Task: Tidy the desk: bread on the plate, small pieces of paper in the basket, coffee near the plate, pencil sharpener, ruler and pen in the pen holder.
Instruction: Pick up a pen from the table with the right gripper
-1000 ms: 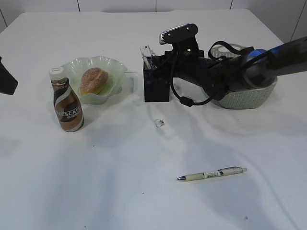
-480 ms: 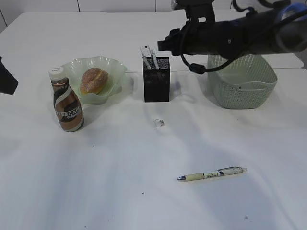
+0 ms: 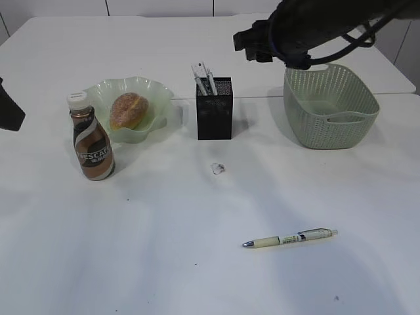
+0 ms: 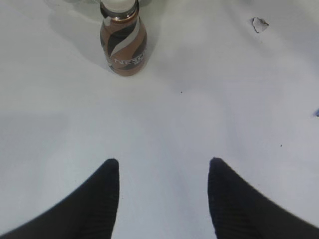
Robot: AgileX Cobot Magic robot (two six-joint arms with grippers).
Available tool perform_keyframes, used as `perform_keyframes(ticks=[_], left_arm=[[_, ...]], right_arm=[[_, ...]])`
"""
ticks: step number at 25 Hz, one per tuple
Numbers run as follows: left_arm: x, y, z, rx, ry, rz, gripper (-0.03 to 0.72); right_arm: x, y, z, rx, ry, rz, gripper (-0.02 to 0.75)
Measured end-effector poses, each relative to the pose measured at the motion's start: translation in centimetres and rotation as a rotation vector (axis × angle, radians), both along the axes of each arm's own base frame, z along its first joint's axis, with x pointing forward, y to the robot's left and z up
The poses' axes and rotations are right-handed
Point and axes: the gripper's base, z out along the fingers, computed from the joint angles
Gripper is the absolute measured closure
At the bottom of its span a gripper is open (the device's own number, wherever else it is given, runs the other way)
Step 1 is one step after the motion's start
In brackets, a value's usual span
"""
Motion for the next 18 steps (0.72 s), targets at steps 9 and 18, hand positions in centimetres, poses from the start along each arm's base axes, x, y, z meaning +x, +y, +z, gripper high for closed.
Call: perform_keyframes(ticks=[9,18], left_arm=[[-0.3,0.0,-0.2,0.017,0.033,-0.019,0.287],[-1.1,0.2,-0.6,0.039,0.129,-0.029,0.287]], right_arm=[[-4.1,-1.3,2.3,-0.022,0.262,-0.048,0.402],[-7.6,-1.9,0.8,-0.085,0.693,-0.09,0.402]])
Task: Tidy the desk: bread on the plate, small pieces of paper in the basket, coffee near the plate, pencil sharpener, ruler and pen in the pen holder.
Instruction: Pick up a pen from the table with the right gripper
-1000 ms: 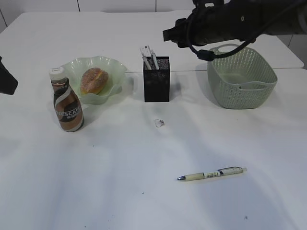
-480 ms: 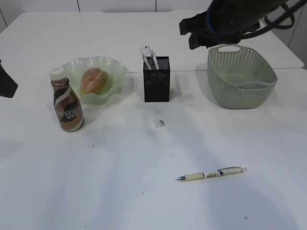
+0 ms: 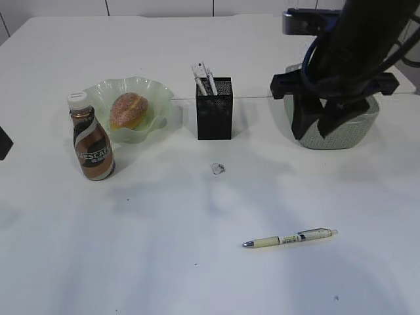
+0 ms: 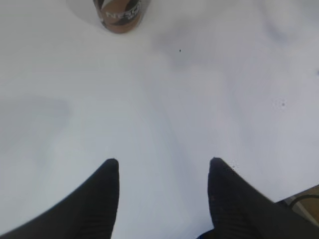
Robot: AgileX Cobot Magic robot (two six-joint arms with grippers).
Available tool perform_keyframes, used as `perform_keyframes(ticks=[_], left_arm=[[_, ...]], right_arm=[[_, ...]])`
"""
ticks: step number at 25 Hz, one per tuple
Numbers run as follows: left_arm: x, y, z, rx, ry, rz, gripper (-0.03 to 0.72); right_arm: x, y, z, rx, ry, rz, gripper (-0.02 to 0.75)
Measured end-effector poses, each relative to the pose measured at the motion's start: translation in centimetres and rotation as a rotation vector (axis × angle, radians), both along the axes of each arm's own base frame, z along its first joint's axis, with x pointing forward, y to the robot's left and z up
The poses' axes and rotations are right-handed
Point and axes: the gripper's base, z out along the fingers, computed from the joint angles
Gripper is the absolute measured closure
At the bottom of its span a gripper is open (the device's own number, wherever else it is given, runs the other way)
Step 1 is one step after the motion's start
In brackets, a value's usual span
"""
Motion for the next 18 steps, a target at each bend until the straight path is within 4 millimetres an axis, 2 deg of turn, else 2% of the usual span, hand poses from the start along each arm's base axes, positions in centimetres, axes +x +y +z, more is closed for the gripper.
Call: perform_keyframes(ticks=[10,12,16,18], left_arm=[[-0.7,0.1,-0.3,0.021,0.083,-0.015,0.287],[-0.9,0.2,-0.4,0.026,0.104,-0.017,0.287],[-1.2,0.2,-0.5,0.034,0.134,-0.02,0.287],[-1.3,0.3,-0.5,0.038,0.149,-0.022,0.287]], right_arm=[[-0.6,-0.1,-0.1,0.004,0.074,-0.068,0.398],[-0.6,-0.1,-0.1,0.007,0.079,-0.093,0.365],[-0.6,-0.4,-0.1,-0.003,0.078,-0.167,0.222],[-0.6,-0.4,-0.1,-0.004,0.077,-0.171,0.214]])
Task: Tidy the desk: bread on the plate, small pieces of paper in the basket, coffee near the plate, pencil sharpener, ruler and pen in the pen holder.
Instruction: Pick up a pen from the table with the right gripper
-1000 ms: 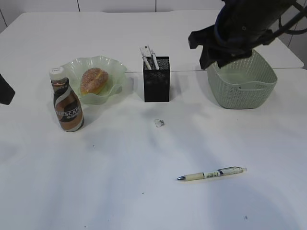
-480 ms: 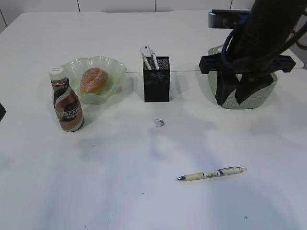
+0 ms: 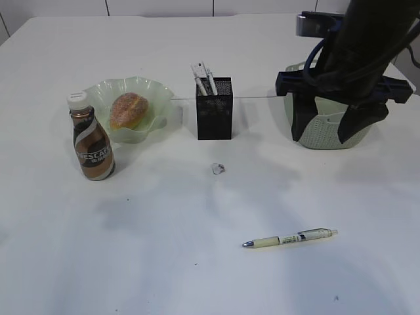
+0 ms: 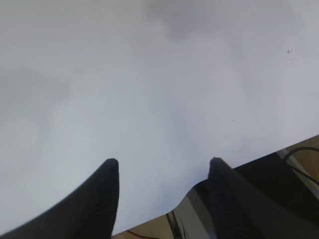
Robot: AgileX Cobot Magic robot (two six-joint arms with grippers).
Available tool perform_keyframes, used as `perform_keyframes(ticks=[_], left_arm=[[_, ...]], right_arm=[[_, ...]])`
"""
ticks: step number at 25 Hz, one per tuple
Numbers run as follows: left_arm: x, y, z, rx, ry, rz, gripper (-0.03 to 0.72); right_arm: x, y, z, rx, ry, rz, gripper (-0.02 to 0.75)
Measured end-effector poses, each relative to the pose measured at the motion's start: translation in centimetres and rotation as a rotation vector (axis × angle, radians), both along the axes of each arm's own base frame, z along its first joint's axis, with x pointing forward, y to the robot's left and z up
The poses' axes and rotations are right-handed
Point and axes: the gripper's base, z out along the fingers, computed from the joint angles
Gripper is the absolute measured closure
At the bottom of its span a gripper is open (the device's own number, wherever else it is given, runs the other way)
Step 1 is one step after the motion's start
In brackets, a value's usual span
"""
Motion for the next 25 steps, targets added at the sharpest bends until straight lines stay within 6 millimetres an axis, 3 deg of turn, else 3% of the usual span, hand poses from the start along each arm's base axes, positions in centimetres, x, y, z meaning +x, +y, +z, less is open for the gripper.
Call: perform_keyframes(ticks=[8,12,25], left_arm=[[-0.12,0.03,-0.04,0.005,0.012,-0.007,0.287],[-0.13,0.03,-0.04,0.006,0.013,-0.01,0.287],[-0.14,0.08,-0.05,0.014,0.013,-0.017,0.287]], right_arm=[[0.05,-0.15,0.0,-0.005,0.0,-0.066,0.193],[0.02,-0.05,0.0,0.048,0.024,-0.289,0.193],[-0.48,0.21,-0.95,0.125,0.11,-0.621,0.193]])
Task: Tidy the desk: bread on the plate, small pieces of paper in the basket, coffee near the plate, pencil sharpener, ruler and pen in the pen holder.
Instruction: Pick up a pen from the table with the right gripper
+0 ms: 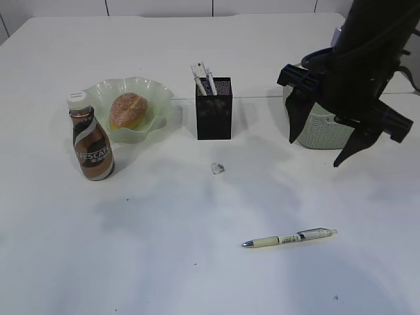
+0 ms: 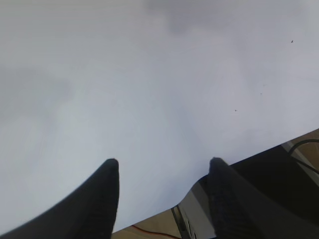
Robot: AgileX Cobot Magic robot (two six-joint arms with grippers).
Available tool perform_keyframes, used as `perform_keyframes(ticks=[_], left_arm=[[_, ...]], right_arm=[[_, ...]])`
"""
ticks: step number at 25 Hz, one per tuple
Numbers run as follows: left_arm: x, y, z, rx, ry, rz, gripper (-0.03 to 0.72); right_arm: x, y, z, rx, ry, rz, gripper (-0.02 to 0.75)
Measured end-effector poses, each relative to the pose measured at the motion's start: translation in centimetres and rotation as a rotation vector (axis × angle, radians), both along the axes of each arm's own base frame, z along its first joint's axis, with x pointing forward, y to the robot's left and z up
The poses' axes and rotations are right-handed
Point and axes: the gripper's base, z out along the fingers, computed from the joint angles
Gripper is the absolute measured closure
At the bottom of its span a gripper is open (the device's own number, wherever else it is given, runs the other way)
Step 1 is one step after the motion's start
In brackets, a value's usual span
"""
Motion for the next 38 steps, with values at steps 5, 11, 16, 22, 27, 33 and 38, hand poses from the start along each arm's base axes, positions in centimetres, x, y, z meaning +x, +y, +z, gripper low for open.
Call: perform_keyframes(ticks=[5,11,16,22,27,33,38], left_arm=[[0.0,0.1,0.0,0.008,-0.002,0.0,0.287],[0.0,0.1,0.0,0.015,-0.004,-0.002,0.287],[0.0,0.1,0.0,0.015,-0.004,-0.002,0.287],[0.0,0.1,0.0,0.016,-0.004,-0.002,0.287],[0.0,0.2,0.0,0.021,-0.006,-0.003,0.287],[0.1,0.3,0.0,0.035,-0.009,-0.003,0.287],[0.1,0.3,0.0,0.037,-0.01,-0.004,0.287]], right_arm=[[-1.1,-0.3,-1.5,-0.012,0.066,-0.051,0.193],[-2.9,-1.0,-4.5,-0.054,0.181,-0.083,0.193],[-3.6,-1.1,-5.6,-0.064,0.23,-0.157,0.193],[-3.5,-0.8,-6.0,-0.037,0.254,-0.184,0.192],[-3.0,-0.3,-6.0,0.024,0.213,-0.28,0.192],[-2.0,0.1,-7.6,0.053,0.21,-0.349,0.192],[-1.7,0.5,-9.2,0.055,0.257,-0.37,0.192]])
